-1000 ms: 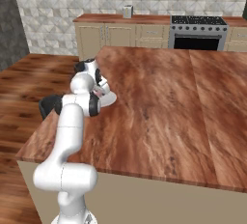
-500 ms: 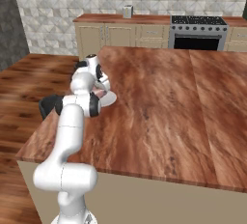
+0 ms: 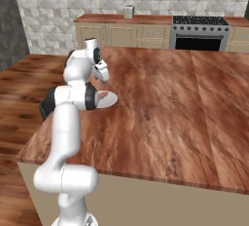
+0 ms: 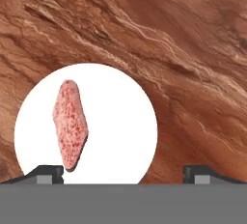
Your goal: Take the steak from the fridge and place it on the digital scale on the counter by the fridge. Wait a few seconds for a reading, then move it to the plate on the dining counter.
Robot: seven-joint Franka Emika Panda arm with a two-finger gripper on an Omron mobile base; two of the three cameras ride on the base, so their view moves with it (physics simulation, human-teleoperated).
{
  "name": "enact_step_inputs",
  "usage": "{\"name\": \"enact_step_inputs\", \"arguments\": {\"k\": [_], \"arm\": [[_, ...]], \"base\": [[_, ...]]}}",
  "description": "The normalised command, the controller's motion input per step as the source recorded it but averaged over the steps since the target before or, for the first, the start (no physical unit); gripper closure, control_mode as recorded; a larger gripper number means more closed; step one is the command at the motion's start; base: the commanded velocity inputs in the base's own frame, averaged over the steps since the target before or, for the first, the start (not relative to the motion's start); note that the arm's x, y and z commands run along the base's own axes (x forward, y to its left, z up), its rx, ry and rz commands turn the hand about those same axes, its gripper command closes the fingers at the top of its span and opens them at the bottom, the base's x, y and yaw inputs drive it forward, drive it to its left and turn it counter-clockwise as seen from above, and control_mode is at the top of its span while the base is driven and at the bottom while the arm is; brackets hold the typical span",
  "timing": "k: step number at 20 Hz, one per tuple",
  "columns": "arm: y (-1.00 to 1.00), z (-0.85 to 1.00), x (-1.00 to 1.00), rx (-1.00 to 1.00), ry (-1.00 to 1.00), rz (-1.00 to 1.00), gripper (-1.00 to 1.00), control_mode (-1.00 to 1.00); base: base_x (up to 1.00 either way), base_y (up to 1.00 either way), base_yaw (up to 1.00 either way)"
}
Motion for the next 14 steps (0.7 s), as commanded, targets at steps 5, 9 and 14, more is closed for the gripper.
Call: {"name": "enact_step_inputs", "arguments": {"k": [5, 9, 14], "arm": [[-0.19, 0.04, -1.0, 0.03, 0.0, -0.05, -1.0, -1.0], [-0.09, -0.02, -1.0, 0.01, -0.05, -0.04, -1.0, -1.0], [-0.16, 0.03, -1.0, 0.0, -0.18, -0.03, -1.0, -1.0]], "base": [[0.0, 0.0, 0.0], [0.0, 0.0, 0.0], [0.0, 0.0, 0.0]]}}
